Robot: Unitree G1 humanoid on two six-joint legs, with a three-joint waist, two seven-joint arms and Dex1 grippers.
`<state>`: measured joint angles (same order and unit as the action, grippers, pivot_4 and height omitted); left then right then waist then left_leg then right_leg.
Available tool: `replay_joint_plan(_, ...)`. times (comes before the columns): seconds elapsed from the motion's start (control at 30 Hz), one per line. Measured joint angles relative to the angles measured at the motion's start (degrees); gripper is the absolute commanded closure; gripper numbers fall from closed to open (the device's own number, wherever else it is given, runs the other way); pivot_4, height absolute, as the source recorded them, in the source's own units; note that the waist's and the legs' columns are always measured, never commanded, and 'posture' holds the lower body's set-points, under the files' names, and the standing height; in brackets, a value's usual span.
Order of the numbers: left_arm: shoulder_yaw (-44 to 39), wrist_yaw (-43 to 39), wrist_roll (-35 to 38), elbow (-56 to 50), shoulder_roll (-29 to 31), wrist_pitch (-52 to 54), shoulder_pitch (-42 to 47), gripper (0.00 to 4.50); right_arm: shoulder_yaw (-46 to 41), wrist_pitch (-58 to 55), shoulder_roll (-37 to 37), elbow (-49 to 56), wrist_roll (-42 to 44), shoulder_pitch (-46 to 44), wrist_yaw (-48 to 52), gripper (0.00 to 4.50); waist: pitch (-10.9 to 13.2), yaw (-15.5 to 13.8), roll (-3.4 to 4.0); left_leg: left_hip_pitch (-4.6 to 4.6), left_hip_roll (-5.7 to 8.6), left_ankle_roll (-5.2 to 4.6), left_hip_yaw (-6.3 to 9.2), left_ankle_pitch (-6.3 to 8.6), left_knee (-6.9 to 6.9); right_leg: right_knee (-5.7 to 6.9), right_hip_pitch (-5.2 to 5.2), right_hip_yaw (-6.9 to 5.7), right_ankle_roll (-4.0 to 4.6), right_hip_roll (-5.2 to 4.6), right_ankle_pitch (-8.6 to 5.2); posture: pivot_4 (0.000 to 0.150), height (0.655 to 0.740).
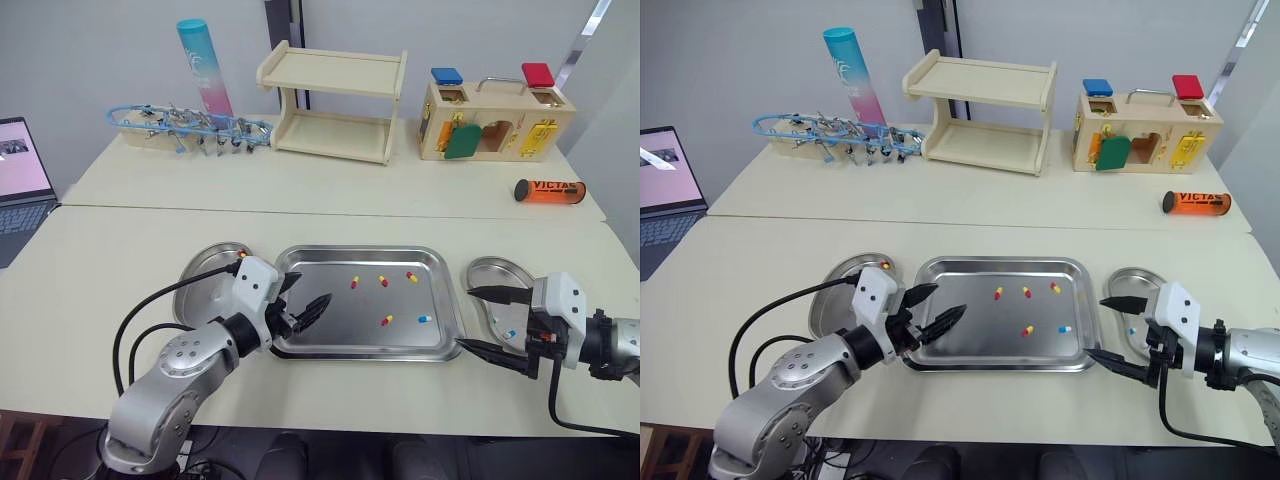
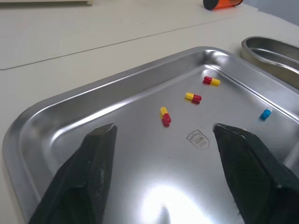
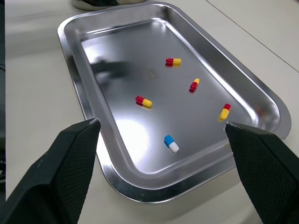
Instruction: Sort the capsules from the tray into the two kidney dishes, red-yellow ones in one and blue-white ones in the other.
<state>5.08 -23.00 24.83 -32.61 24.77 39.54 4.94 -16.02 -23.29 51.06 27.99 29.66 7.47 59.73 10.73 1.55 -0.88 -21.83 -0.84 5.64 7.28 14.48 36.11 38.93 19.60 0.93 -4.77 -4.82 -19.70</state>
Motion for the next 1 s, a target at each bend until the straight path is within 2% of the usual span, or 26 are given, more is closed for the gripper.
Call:
replay_joint_plan(0.3, 5.63, 1.39, -7.9, 6.73, -5.05, -7.09, 3.61, 1.14, 1.02, -1.03, -0.57, 2.1, 0.0, 0.68, -2.06, 0.0, 0.0, 0.0, -0.01, -0.01, 0.0, 0.01, 0.03, 0.0, 0.0, -0.01, 0.0, -0.02, 0.0, 0.0, 0.0, 0.15, 0.74)
replay_joint_plan(0.63, 9.59, 6.2, -12.73, 15.53, -12.09, -0.82, 11.72, 1.14, 1.43, -1.47, -0.68, 3.39, 0.05, 1.33, -3.56, 0.0, 0.0, -0.01, -0.03, -0.01, 0.02, 0.01, 0.06, -0.01, 0.03, -0.01, -0.03, -0.05, -0.03, 0.0, 0.01, 0.15, 0.74)
replay_joint_plan(0.83, 9.69, 6.35, -14.45, 20.49, -13.01, 1.33, 15.82, 1.14, 1.62, -2.64, -0.68, 4.95, 0.7, 1.27, -4.45, 0.0, 0.01, 0.06, -0.03, -0.03, 0.03, 0.02, 0.06, -0.01, 0.02, -0.03, -0.01, -0.05, -0.03, 0.0, 0.01, 0.15, 0.74)
replay_joint_plan(1.0, 11.41, 3.31, -15.63, 24.16, -11.01, 1.54, 17.16, 1.14, 1.8, -3.54, -0.8, 5.58, 0.71, 0.94, -5.25, 0.0, 0.01, 0.03, -0.03, -0.03, 0.03, 0.07, 0.07, -0.04, 0.03, -0.03, -0.01, -0.06, -0.03, 0.0, 0.01, 0.15, 0.74)
